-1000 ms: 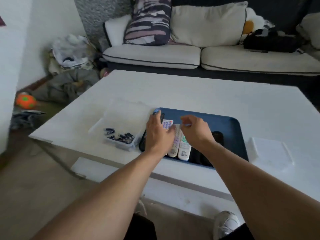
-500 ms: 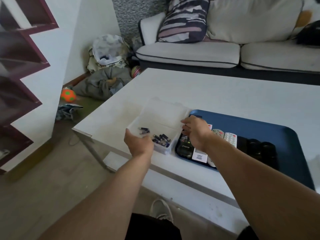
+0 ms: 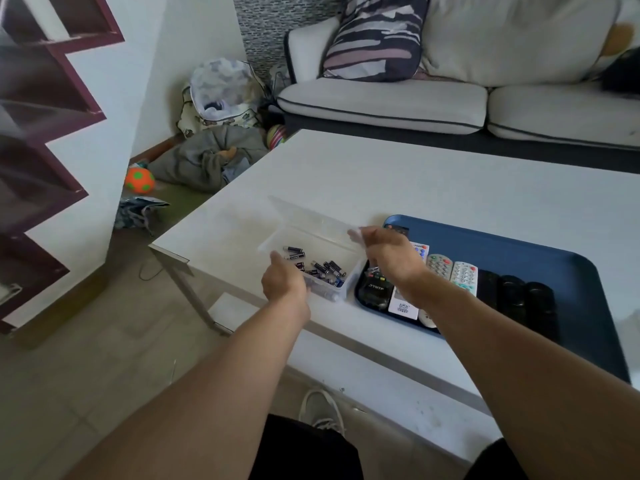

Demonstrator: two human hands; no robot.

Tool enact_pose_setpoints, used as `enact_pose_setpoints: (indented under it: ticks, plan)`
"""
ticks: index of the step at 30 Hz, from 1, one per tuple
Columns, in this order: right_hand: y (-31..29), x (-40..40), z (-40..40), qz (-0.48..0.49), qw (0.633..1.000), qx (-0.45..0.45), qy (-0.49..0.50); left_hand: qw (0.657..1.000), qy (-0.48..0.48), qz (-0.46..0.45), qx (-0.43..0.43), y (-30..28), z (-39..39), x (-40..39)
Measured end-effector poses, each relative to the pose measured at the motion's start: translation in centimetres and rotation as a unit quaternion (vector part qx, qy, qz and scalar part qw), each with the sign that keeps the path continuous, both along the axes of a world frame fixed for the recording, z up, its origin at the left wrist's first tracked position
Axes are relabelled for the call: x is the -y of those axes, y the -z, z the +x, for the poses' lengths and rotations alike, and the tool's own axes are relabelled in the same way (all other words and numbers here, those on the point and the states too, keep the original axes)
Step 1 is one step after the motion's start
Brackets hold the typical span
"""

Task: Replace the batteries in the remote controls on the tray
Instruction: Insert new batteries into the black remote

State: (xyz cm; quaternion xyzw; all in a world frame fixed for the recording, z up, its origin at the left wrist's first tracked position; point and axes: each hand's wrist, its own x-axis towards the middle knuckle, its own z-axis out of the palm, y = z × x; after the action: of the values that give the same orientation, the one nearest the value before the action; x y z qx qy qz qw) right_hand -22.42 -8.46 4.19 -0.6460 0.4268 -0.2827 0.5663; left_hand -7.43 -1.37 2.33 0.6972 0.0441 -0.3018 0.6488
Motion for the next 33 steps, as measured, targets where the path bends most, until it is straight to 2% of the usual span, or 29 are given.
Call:
enact_pose_setpoints:
  ticks: [3,6,10,13,18,27,33]
  plan:
    - [-0.7,-1.4,-0.5,-0.086,0.988,-0.113,-0.058,1.000,0.014,-0.004,-0.014,-0.4,-0.4,-0.3]
    - [-0.5,-2.1,0.0,-0.168,0.954,-0.227,-0.103,0.999,0.048,0.015,0.009,-0.2,-0.6,-0.5]
    - [0.3,-2.7,1.0,-0.193,0.931,-0.289,-0.106,0.994,0.083,0.063,0.026,0.4,-0.1,-0.6]
    - [0.2,-2.6,1.0,-0.198,0.926,-0.304,-0.104,0.992,0.104,0.064,0.035,0.4,0.0,-0.7]
    - [-0.2,-3.0,1.3,-0.201,0.917,-0.327,-0.109,0.999,0.046,0.023,0.011,0.5,0.0,-0.8]
    - [0.8,-4.2,4.1,-0.231,0.892,-0.383,-0.071,0.986,0.095,0.057,0.127,1.4,0.5,-0.1]
    - [1.2,-4.4,3.0,-0.245,0.906,-0.332,-0.090,0.975,0.115,0.083,0.168,2.4,-0.4,0.1]
